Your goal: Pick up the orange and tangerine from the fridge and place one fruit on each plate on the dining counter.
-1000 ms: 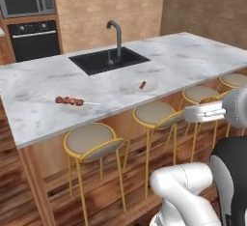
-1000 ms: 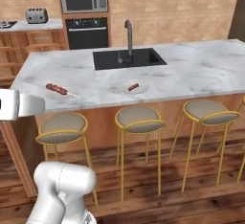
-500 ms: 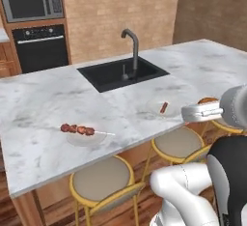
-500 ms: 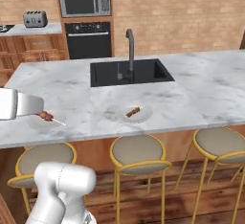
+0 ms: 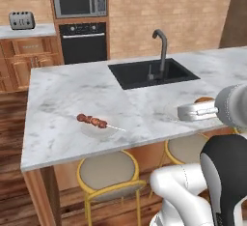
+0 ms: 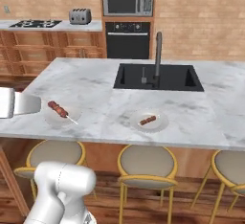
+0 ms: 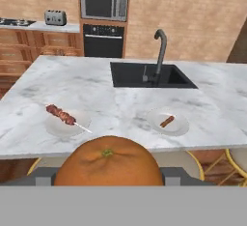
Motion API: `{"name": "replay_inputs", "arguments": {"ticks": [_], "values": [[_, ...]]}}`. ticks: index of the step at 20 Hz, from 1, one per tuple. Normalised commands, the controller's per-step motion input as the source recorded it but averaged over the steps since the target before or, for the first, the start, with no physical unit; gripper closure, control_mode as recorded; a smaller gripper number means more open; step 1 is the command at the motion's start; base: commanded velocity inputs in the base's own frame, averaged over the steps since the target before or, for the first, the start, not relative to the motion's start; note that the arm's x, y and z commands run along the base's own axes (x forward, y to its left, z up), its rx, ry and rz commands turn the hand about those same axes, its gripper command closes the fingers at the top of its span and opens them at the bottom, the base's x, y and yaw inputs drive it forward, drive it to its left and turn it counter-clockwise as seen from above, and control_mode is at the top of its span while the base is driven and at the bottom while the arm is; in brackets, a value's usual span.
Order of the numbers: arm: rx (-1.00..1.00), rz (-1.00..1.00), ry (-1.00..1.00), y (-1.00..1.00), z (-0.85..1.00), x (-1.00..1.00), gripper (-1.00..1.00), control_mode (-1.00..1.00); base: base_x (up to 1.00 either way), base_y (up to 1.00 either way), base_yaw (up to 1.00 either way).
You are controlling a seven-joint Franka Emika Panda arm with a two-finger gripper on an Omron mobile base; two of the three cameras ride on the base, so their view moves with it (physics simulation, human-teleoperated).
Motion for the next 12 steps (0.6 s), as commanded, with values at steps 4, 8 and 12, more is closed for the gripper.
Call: {"name": "replay_inputs", "arguments": {"ticks": [4,8,12], "values": [[0.0,0.0,0.0,0.0,0.0,0.0,1.0,1.0,1.0,-0.17,0.57],[0.0,0.0,0.0,0.0,0.0,0.0,1.0,1.0,0.87,-0.37,0.53],[0.0,0.0,0.0,0.0,0.0,0.0,1.0,1.0,0.52,-0.06,0.19]]}}
